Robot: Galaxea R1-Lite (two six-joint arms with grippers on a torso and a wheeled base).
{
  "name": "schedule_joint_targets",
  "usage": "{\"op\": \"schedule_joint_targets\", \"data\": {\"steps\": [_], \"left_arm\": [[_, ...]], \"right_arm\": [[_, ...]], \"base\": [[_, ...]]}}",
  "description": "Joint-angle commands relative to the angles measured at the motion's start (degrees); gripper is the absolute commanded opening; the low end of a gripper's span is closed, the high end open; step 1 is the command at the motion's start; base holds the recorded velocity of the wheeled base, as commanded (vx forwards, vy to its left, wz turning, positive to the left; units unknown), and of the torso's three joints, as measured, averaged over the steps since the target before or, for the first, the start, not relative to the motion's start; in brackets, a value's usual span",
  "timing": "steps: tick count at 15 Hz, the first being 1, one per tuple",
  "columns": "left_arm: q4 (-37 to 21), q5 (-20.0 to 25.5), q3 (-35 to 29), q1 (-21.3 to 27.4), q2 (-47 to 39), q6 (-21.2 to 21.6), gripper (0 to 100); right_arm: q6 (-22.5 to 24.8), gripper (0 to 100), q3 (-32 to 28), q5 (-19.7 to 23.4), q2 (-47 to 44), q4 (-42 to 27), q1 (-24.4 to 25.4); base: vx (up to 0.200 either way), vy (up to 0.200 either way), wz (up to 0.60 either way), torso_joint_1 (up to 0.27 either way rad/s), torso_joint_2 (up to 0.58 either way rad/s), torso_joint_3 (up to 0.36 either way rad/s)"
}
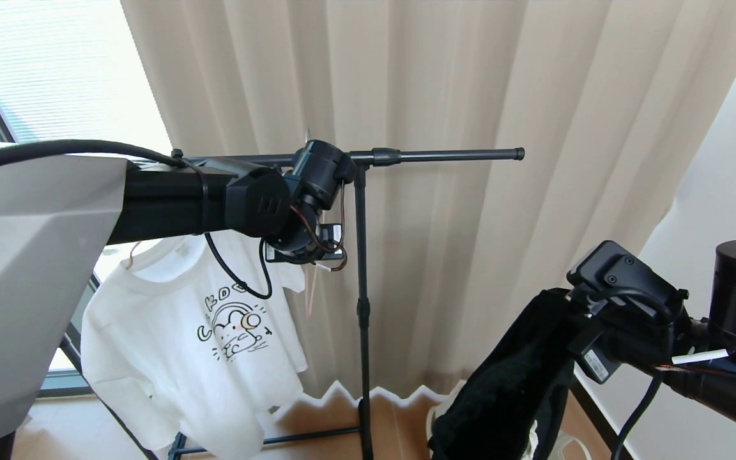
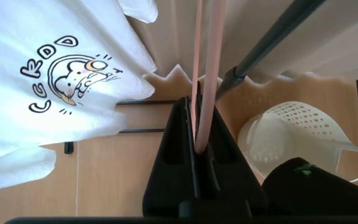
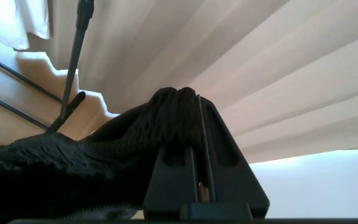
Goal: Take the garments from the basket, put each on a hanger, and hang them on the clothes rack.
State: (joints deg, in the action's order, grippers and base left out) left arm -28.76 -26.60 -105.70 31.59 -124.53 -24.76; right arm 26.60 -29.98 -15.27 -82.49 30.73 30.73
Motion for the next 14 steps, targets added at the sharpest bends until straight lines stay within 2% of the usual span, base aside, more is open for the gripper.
{"op": "schedule_joint_targets", "data": {"steps": [1,5,8,9,10,14], "left_arm": [[0.28,-0.03,1.64,0.32,2.18,-0.03,0],[0.46,-0.03,6.56,2.08,7.11,-0.03,0],[3.18,-0.03,14.83,4.01,11.59,0.06,0],[3.18,-0.03,14.83,4.01,11.59,0.06,0],[4.15,-0.03,20.10,4.98,15.28,0.06,0],[4.24,-0.12,27.92,5.06,22.13,0.06,0]], "right_arm": [[0.03,0,0.09,-0.02,-0.21,0.03,0.03],[0.03,0,0.09,-0.02,-0.21,0.03,0.03],[0.03,0,0.18,-0.02,-0.21,-0.06,0.03],[0.03,0,0.18,-0.02,-0.21,-0.06,0.03],[0.03,0,0.18,-0.02,-0.21,0.03,0.03],[0.03,0,0.18,-0.02,-0.21,0.03,0.03]], "base": [[0.000,0.000,0.00,0.000,0.00,0.000],[0.000,0.000,0.00,0.000,0.00,0.000],[0.000,0.000,0.00,0.000,0.00,0.000],[0.000,0.000,0.00,0.000,0.00,0.000],[0.000,0.000,0.00,0.000,0.00,0.000],[0.000,0.000,0.00,0.000,0.00,0.000]]}}
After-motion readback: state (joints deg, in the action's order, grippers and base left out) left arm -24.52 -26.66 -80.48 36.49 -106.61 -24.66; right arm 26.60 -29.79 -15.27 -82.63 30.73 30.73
